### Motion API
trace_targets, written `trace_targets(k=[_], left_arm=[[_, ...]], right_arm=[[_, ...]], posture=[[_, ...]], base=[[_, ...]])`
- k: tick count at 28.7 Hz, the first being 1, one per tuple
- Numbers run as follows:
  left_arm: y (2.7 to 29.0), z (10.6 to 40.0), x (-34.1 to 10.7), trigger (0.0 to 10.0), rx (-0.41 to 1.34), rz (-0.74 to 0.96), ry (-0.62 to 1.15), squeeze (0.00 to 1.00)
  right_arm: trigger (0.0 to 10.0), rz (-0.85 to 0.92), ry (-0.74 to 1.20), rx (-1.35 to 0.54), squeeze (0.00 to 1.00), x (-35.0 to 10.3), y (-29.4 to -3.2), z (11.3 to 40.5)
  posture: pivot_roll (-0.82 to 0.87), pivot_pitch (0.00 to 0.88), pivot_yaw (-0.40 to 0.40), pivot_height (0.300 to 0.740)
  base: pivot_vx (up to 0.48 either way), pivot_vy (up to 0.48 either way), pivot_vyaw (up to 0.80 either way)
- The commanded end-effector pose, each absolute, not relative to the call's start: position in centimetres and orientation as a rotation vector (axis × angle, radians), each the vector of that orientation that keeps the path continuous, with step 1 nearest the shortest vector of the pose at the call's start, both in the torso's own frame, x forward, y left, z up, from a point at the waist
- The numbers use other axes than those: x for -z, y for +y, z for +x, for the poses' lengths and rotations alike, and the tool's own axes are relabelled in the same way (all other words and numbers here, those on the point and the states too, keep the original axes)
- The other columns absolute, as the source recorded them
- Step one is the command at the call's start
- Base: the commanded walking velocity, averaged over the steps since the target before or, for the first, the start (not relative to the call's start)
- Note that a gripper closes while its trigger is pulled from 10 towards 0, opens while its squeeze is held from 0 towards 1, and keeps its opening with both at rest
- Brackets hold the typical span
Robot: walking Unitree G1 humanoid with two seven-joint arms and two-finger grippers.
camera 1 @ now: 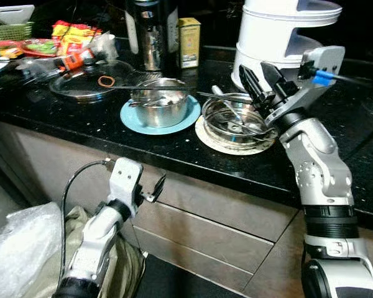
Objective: Kitchen organization
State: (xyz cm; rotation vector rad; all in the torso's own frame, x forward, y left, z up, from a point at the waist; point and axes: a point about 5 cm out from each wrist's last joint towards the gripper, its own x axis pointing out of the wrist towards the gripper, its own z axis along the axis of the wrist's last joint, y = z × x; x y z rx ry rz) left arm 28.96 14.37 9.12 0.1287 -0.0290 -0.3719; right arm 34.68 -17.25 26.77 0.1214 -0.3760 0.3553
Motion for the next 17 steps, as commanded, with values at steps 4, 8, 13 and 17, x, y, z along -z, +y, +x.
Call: trace_targets(k=[4,8,13,17], left_arm=[[14.9,27.4,-9.2,10.0,0.34,0.179,-0.02,0.0],[14.7,27.1,-10.2,10.0,0.342,0.175,-0.045,0.0],[13.8,27.0,-10.7,10.0,0.36,0.176,-0.067,0.0],[12.2,27.0,-11.5,10.0,0.399,0.179,-0.103,0.0]], right_arm=[[10.0,0.032,-0.255,-0.324,0.0,-25.0,-18.1,34.4],[10.0,-0.048,-0.17,-0.31,0.0,-24.9,-19.3,34.3],[10.0,-0.097,-0.151,-0.314,0.0,-25.3,-19.9,34.1],[10.0,-0.204,-0.168,-0.272,0.0,-25.9,-20.0,34.2]], posture=[[0.09,0.0,0.021,0.736],[0.07,0.0,0.026,0.736],[0.07,0.0,0.033,0.736],[0.09,0.0,0.04,0.736]], base=[[0.0,0.0,0.0],[0.0,0.0,0.0],[0.0,0.0,0.0],[0.0,0.0,0.0]])
